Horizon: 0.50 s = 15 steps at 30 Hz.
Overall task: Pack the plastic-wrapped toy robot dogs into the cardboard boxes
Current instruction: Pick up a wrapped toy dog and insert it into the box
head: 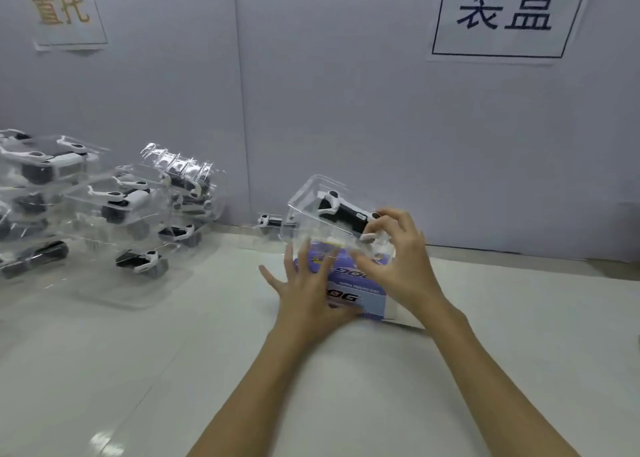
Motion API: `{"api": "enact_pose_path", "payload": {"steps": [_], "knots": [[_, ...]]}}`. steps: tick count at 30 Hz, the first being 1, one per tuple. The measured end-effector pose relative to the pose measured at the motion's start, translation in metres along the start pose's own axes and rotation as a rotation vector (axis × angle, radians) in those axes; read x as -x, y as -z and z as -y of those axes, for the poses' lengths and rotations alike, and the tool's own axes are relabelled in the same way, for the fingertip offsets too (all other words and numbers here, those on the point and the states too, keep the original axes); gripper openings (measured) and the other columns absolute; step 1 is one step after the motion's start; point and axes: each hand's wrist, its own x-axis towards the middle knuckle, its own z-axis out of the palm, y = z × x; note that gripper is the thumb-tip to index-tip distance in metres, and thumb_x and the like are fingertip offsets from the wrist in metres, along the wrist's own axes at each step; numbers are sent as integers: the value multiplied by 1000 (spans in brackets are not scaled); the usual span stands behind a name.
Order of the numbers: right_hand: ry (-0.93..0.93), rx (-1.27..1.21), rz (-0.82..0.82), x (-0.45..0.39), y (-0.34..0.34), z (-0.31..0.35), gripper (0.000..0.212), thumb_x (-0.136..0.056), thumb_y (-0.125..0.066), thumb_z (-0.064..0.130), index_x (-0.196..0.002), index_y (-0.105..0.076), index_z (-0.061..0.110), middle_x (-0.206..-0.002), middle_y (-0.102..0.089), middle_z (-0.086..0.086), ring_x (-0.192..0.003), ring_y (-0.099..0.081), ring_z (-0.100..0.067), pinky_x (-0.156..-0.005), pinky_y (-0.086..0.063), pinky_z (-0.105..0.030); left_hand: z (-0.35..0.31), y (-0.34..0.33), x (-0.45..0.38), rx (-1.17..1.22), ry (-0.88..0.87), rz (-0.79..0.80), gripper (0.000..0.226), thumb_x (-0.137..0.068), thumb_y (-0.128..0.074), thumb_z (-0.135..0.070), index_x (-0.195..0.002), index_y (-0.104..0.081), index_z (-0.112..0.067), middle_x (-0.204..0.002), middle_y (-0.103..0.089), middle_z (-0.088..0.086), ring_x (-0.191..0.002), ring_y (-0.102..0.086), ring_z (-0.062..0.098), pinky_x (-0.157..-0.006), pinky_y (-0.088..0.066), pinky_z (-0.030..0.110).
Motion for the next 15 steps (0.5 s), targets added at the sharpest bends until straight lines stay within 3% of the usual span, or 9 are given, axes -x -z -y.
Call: {"api": "enact_pose_path", "payload": {"steps": [2, 4, 6, 8, 11, 15], "knots": [[-72, 29, -91, 9, 12, -20, 34, -78, -90, 25, -101, -65, 26, -131, -51, 11, -116, -55, -21, -98, -28, -9, 12, 4, -1, 305, 85, -27, 127, -45, -64, -98, -154, -23, -50, -168, 1, 4, -159, 3, 30, -121, -14, 71], [-128, 95, -169, 17, 19, -38, 33, -78, -90, 17, -102, -67, 20, -132, -53, 5, -119, -55, -23, -100, -31, -21, 31, 5, -5, 559, 133, -20, 127, -49, -82, -83, -155, -24, -44, -162, -23, 4, -153, -28, 26, -119, -39, 52], [-184, 162, -233, 25, 22, -54, 33, -76, -89, 11, -103, -69, 16, -131, -55, -2, -122, -56, -27, -103, -32, -31, 41, 5, -3, 592, 91, 36, 119, -59, -88, -72, -156, -22, -47, -142, -54, -15, -119, -60, 5, -97, -54, 30], [-277, 193, -268, 31, 25, -69, 32, -76, -88, 8, -103, -71, 12, -130, -57, -8, -122, -57, -31, -108, -34, -38, 43, 5, -3, 594, 61, 64, 99, -70, -87, -64, -150, -29, -56, -123, -63, -29, -89, -65, -2, -77, -50, 15], [-446, 143, -287, 40, 25, -83, 31, -79, -87, 9, -105, -70, 9, -128, -56, -11, -111, -62, -32, -108, -43, -55, 47, 4, -5, 641, 57, 0, 74, -77, -89, -49, -138, -48, -60, -114, -66, -30, -75, -64, 4, -73, -51, 19], [-524, 134, -273, 47, 22, -89, 31, -82, -85, 16, -107, -68, 14, -130, -54, -7, -106, -62, -30, -106, -44, -55, 42, 12, -8, 808, 136, -124, 69, -71, -95, -43, -127, -57, -57, -102, -73, -16, -82, -70, 6, -70, -55, 19]]}}
